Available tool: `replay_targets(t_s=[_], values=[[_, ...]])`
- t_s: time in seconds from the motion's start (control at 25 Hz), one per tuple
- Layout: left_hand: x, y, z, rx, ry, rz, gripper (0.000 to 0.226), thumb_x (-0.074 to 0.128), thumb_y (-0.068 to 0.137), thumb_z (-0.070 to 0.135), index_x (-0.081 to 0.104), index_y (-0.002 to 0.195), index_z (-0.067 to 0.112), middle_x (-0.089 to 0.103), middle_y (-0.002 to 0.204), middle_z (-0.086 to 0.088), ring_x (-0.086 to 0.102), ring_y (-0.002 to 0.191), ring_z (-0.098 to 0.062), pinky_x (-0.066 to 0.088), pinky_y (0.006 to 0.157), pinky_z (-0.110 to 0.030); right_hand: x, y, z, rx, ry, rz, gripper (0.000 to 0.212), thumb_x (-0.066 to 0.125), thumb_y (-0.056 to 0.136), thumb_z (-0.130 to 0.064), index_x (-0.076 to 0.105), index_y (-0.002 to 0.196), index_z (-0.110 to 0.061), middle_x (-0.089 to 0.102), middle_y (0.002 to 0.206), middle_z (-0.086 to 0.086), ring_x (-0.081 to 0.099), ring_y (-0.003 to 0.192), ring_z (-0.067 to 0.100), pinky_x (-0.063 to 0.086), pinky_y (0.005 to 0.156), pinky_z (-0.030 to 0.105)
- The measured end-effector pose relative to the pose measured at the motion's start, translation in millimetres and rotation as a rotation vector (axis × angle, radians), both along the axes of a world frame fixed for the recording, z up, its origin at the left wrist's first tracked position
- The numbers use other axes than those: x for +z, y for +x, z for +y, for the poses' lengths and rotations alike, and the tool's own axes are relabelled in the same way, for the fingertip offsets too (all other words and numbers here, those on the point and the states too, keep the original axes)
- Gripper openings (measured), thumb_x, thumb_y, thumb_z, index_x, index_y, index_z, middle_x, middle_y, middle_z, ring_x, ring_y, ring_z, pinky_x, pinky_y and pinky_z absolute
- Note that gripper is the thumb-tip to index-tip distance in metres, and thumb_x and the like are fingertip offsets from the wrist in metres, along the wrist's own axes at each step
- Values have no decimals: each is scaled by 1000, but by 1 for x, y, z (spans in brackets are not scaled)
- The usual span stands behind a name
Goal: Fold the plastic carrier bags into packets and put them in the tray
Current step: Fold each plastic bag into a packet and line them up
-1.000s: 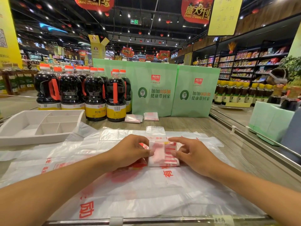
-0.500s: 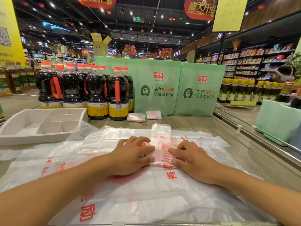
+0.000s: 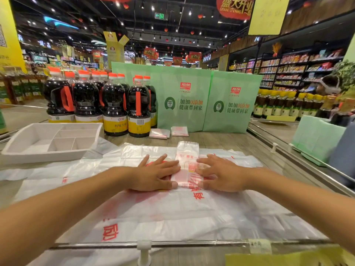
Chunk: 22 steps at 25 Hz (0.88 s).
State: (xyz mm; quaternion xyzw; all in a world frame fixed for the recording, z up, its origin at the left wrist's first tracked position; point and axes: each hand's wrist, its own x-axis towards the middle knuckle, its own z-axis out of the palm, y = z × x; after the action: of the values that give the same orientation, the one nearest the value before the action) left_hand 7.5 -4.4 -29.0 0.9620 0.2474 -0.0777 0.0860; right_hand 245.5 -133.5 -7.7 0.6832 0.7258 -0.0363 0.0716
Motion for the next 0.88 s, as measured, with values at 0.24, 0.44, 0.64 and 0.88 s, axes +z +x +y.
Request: replay_targets(t_s=[0.24, 0.44, 0.64, 0.88], values=[[2, -2, 6, -73, -26, -246, 79, 56, 91, 69, 35, 157, 32, 25, 165, 16, 24, 151, -8, 16, 126, -35, -10, 7, -14, 52, 114, 254, 67, 52, 98, -62, 39, 156, -30, 26, 162, -16, 25, 145, 2, 21, 123, 27], [-2, -8, 9, -113, 15, -467, 57, 66, 90, 62, 69, 132, 23, 59, 142, 11, 55, 125, -4, 44, 107, -27, -14, 3, -13, 133, 275, 320, 54, 63, 90, -64, 63, 136, -35, 55, 133, -22, 50, 122, -3, 43, 105, 27], [3, -7, 5, -44, -101, -567, 40, 61, 92, 60, 77, 108, 27, 73, 106, 13, 65, 97, -5, 50, 91, -33, -16, 7, -12, 79, 411, 406, 45, 60, 93, -56, 63, 133, -35, 68, 117, -24, 62, 110, 1, 49, 98, 36], [6, -6, -1, 2, -122, -585, 34, 56, 101, 48, 73, 83, 25, 70, 75, 11, 61, 69, -8, 48, 66, -25, -16, 4, -10, 68, 458, 418, 39, 56, 96, -57, 63, 129, -37, 70, 86, -30, 67, 80, 7, 53, 78, 36]])
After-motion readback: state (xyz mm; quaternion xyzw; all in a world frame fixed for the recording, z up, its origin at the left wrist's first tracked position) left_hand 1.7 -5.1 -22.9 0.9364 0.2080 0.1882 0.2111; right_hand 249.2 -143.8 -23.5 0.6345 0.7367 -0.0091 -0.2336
